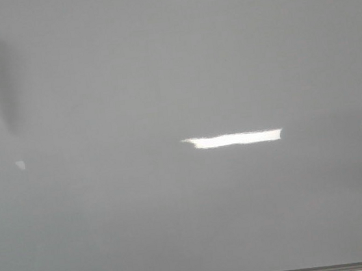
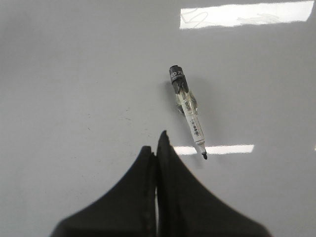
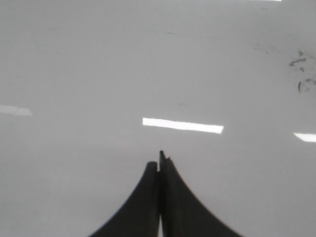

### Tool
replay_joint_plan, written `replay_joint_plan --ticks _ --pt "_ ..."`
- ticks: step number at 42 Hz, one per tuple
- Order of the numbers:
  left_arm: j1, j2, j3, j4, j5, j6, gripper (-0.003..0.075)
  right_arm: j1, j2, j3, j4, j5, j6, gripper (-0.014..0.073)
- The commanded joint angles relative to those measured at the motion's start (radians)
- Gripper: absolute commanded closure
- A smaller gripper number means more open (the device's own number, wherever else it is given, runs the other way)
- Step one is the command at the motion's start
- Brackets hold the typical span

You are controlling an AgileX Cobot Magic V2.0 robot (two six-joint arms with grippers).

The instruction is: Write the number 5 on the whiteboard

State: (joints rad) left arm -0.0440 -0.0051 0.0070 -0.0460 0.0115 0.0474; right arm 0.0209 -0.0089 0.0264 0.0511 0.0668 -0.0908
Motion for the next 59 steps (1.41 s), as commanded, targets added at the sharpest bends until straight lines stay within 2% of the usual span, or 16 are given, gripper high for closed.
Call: replay_joint_plan --ticks 1,14,21,25,28,38,49,54,59 --pt "0.002 -0.016 0.006 -0.001 -0.082 -0.010 0.0741 -0.005 -0.020 -0.014 0.000 -0.084 -0.006 0.0662" --pt "0.002 -0.016 0.006 -0.001 -0.082 -0.010 0.0741 -0.005 -0.020 -0.014 0.000 -0.084 -0.006 0.0662" --pt "0.002 -0.016 0.002 -0.004 -0.151 -0.010 0.0741 -0.005 -0.020 -0.017 0.000 -0.143 -0.006 0.0662" --pt "0.002 -0.016 -0.019 -0.005 -0.197 -0.010 0.0741 -0.005 -0.020 -0.053 0.003 -0.144 -0.006 0.0662" --pt "0.002 -0.014 -0.064 -0.005 -0.183 -0.010 0.0741 -0.005 -0.020 -0.105 0.003 -0.114 -0.006 0.0662" --pt "0.002 0.057 -0.333 -0.001 -0.037 -0.010 0.0741 -0.005 0.030 -0.393 0.003 0.064 -0.006 0.0662" --pt "0.002 0.257 -0.655 -0.001 0.248 -0.010 0.0741 -0.005 0.266 -0.712 0.003 0.322 -0.006 0.0662" --pt "0.002 0.340 -0.732 -0.001 0.329 -0.010 0.0741 -0.005 0.371 -0.805 0.003 0.423 -0.006 0.0662" --pt "0.002 0.397 -0.737 -0.001 0.336 -0.010 0.0741 -0.005 0.455 -0.834 0.003 0.448 -0.006 0.0662"
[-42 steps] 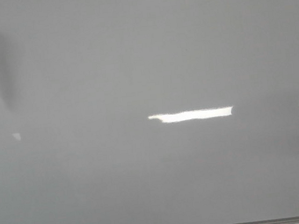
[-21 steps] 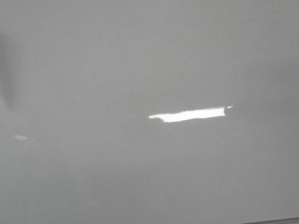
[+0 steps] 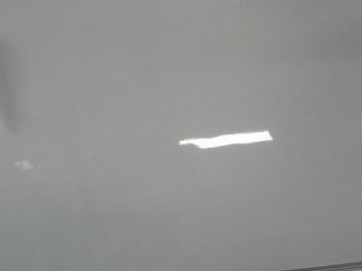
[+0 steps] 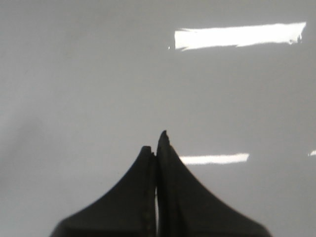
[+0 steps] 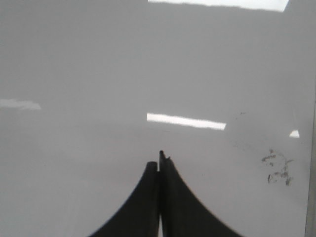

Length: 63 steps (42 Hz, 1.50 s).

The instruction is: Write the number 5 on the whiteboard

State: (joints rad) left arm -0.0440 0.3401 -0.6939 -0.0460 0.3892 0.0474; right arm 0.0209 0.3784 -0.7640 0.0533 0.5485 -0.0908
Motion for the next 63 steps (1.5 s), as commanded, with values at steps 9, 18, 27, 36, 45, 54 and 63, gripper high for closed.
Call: replay_joint_plan --ticks 9,18,27,36,45,54,63 --pt "0.002 0.149 -0.031 -0.001 0.016 -0.010 0.0741 -0.005 0.168 -0.014 0.001 -0.033 -0.006 0.0662" --pt "0.002 0.231 -0.031 -0.006 0.052 -0.010 0.0741 -0.005 0.251 0.030 0.001 -0.016 -0.006 0.0662" --pt "0.002 0.326 -0.031 -0.008 0.055 -0.010 0.0741 -0.005 0.318 0.096 0.004 -0.054 -0.005 0.0639" --pt "0.000 0.434 -0.031 -0.018 0.061 -0.010 0.0608 -0.005 0.350 0.098 0.013 -0.071 -0.005 0.0230" --pt "0.000 0.529 -0.031 -0.183 0.054 0.082 0.0142 -0.005 0.350 0.098 0.013 -0.087 -0.005 0.0022" --pt "-0.008 0.682 -0.036 -0.275 -0.020 0.109 0.0135 -0.005 0.350 0.098 0.013 -0.087 -0.005 0.0023" --pt "-0.092 0.801 -0.036 -0.278 -0.169 0.122 0.0135 -0.005 0.350 0.098 0.013 -0.089 -0.005 0.0023"
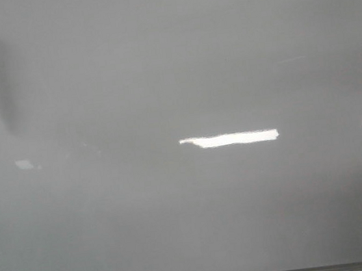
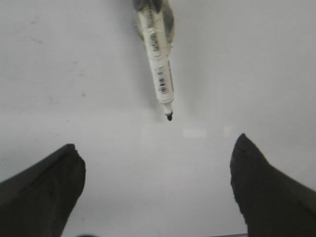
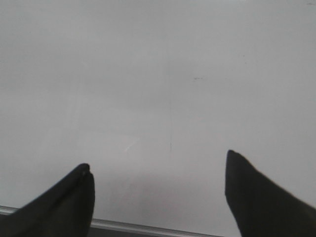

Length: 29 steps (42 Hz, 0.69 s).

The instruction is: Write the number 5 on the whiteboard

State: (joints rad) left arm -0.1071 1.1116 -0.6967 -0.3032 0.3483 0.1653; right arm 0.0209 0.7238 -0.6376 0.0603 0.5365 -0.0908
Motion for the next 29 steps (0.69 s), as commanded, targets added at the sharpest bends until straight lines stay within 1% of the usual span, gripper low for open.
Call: replay_joint_plan --ticks 1,9,17,22,29 --pt "-0.035 0.042 -0.034 -0.021 -0.149 0.004 0.0135 -0.005 0.004 -0.029 0.007 -0.077 -0.005 0.0023" --pt "-0.041 0.143 -0.034 -0.019 -0.319 0.004 0.0135 -0.005 0.004 -0.029 0.007 -0.077 -0.005 0.0023" --pt "-0.041 0.225 -0.040 -0.019 -0.413 0.004 0.0147 -0.005 0.004 -0.029 0.007 -0.077 -0.005 0.0023" --pt "-0.041 0.268 -0.069 -0.019 -0.421 0.004 0.0206 -0.005 0.004 -0.029 0.007 -0.077 -0.005 0.0023" --pt "-0.041 0.310 -0.104 -0.019 -0.421 0.004 0.0340 -0.005 0.004 -0.029 0.007 -0.077 -0.005 0.0023"
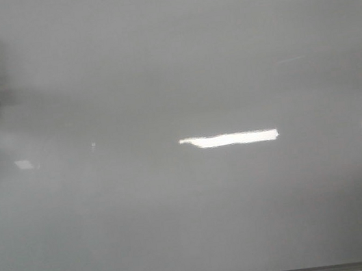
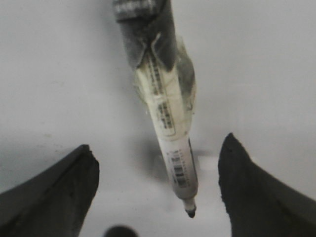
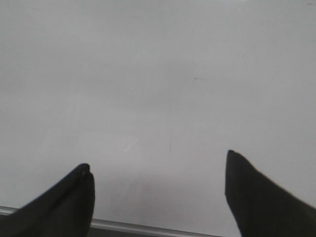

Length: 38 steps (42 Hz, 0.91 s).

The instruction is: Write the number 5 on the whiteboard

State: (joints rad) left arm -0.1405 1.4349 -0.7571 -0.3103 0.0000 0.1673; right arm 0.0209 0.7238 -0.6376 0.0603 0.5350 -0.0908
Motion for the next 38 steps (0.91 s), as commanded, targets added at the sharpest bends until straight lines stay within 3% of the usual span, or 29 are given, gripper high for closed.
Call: replay_joint_plan --ticks 1,11,22,38 --pt "-0.008 -0.005 -0.048 -0.012 -0.073 0.002 0.0358 -0.005 0.004 -0.029 0.007 -0.076 -0.005 0.0023" --pt "-0.008 0.005 -0.057 -0.012 -0.080 0.002 0.0561 -0.005 0.004 -0.029 0.007 -0.076 -0.005 0.0023" --pt "-0.008 -0.033 -0.057 -0.002 -0.023 0.002 0.0713 -0.005 0.004 -0.029 0.007 -0.078 -0.005 0.0023" --pt "-0.008 -0.222 -0.072 0.054 0.183 0.009 0.0741 -0.005 0.004 -0.101 0.030 0.034 -0.005 0.0023"
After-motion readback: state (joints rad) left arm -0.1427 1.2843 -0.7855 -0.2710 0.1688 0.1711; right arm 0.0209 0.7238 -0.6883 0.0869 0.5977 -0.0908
